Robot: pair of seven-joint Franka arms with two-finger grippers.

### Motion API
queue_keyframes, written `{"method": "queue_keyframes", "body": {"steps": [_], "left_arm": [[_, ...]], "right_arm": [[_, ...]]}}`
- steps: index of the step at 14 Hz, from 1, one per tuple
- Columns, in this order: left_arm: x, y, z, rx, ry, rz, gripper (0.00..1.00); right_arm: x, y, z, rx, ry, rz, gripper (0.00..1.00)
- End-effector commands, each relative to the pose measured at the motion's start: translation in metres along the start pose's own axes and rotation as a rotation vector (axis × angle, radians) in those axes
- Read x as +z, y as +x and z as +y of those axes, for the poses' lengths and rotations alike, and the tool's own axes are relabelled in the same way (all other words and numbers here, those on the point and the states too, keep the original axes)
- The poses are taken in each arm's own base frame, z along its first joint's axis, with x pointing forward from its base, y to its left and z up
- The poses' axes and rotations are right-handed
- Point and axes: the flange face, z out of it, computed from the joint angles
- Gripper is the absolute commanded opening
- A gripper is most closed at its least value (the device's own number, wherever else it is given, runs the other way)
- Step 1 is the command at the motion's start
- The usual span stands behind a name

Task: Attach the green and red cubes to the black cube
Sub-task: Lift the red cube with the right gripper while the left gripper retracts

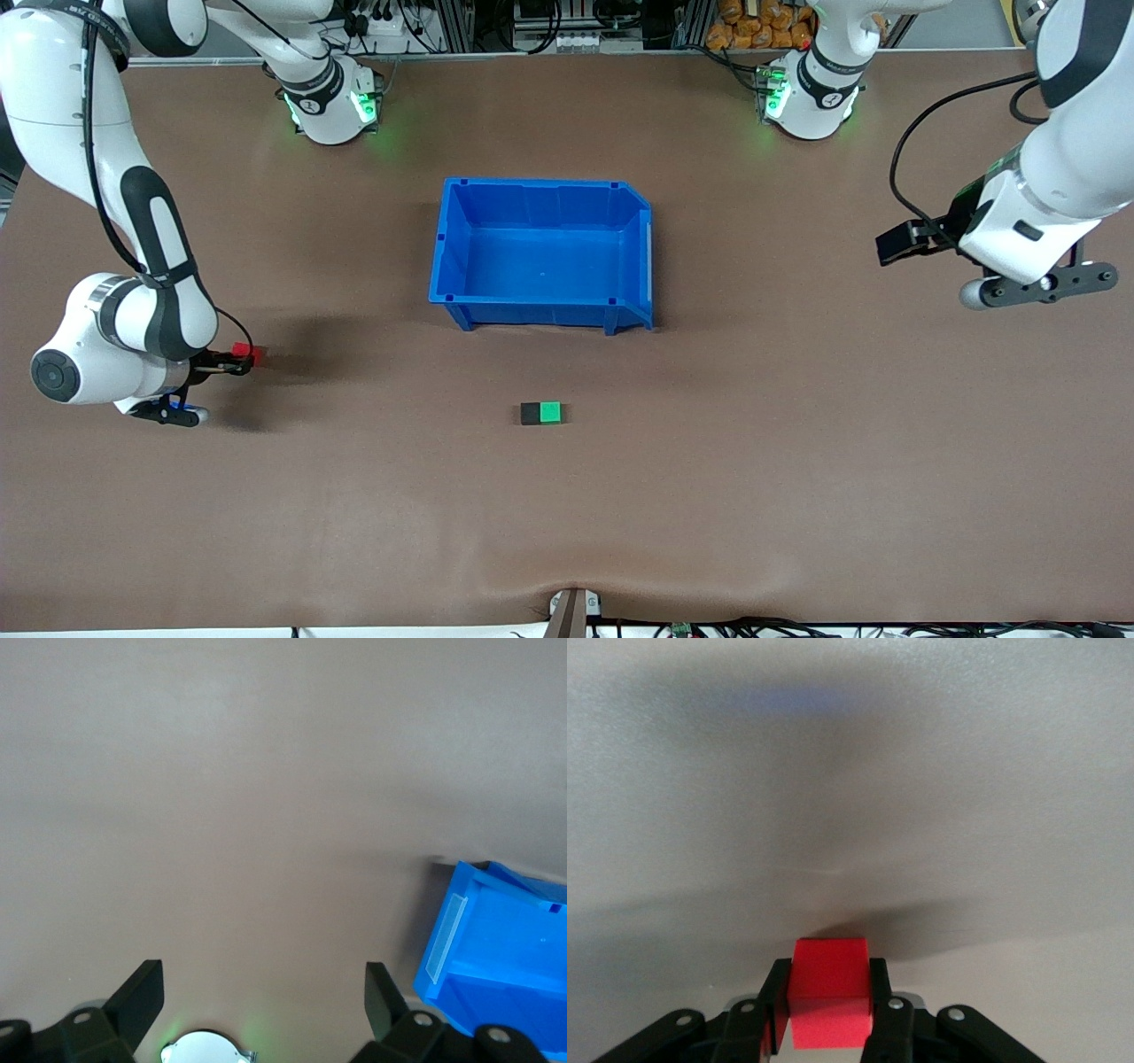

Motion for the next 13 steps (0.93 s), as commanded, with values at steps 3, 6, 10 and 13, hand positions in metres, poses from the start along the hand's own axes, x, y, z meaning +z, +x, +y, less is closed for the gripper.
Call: {"method": "queue_keyframes", "body": {"steps": [3, 6, 10, 13], "left_arm": [[-0.034, -0.031, -0.014, 0.011, 0.007, 0.059, 1.00], [-0.023, -0.050, -0.019, 0.008, 0.014, 0.073, 1.00], [-0.016, -0.061, -0.058, 0.021, -0.039, 0.040, 1.00], [-0.018, -0.058, -0.073, -0.004, -0.045, 0.039, 1.00]], "right_arm": [[-0.011, -0.001, -0.009, 0.140, 0.027, -0.013, 0.00], [-0.025, 0.003, -0.009, 0.218, 0.046, -0.005, 0.00], [-0.029, -0.002, -0.023, 0.360, 0.070, -0.054, 0.00], [-0.033, -0.001, -0.032, 0.425, 0.077, -0.051, 0.00]]}}
